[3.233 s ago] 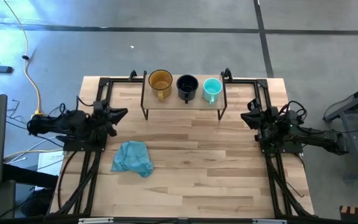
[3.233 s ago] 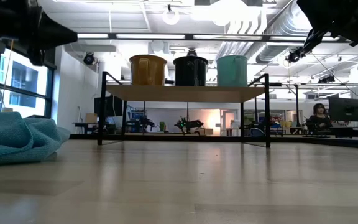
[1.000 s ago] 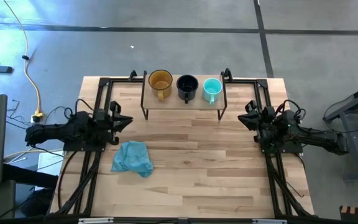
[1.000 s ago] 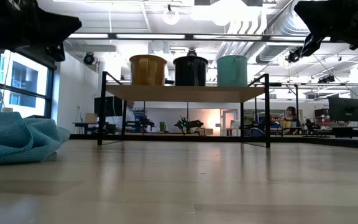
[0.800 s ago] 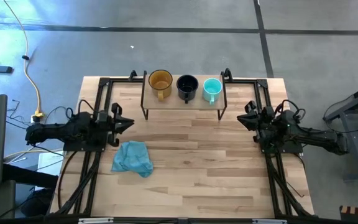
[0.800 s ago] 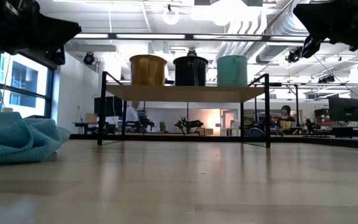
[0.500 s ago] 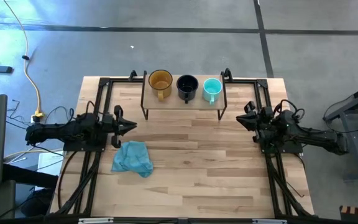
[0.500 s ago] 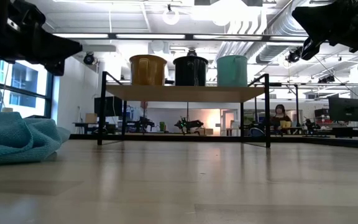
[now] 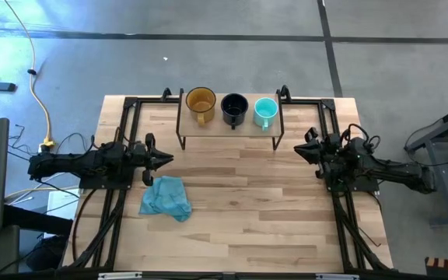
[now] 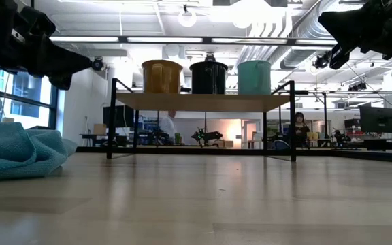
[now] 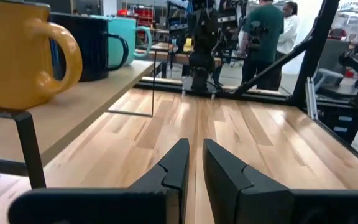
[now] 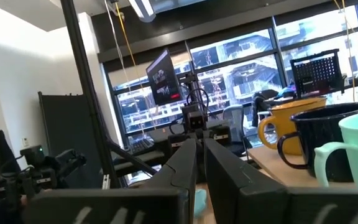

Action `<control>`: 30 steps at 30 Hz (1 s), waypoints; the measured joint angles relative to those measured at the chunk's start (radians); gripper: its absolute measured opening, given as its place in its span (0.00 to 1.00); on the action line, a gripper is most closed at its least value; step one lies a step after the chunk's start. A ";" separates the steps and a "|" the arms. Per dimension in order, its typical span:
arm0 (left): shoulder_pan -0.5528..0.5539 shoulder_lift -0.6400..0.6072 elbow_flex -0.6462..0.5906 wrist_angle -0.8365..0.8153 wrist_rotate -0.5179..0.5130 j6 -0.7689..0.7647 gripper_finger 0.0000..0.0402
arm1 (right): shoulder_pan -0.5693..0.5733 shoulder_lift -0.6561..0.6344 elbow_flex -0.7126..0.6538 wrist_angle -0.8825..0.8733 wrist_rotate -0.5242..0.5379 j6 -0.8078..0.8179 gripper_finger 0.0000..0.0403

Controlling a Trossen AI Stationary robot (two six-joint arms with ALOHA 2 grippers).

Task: Stack small to large cups/mugs on shelf
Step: Return to Home Position

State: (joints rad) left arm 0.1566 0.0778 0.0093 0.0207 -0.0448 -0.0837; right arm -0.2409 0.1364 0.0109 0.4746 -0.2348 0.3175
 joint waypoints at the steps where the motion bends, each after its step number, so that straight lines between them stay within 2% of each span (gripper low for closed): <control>1: 0.000 0.004 0.000 0.000 0.000 0.000 0.09 | 0.000 0.000 0.000 0.000 0.000 0.005 0.06; 11: 0.000 0.006 0.000 0.000 0.000 0.000 0.09 | 0.000 0.000 0.000 0.018 -0.003 0.023 0.06; 20: 0.000 0.006 0.000 0.010 -0.009 0.021 0.09 | 0.000 0.000 0.000 0.093 -0.063 0.049 0.06; 27: 0.000 0.001 -0.001 0.303 -0.019 0.068 0.09 | 0.000 0.000 0.000 0.092 -0.098 0.051 0.06; 30: 0.000 0.001 0.000 0.330 -0.022 0.088 0.09 | 0.000 0.000 0.000 0.091 -0.116 0.068 0.06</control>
State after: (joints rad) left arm 0.1570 0.0792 0.0090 0.3511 -0.0666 0.0042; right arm -0.2409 0.1364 0.0109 0.5659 -0.3508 0.3859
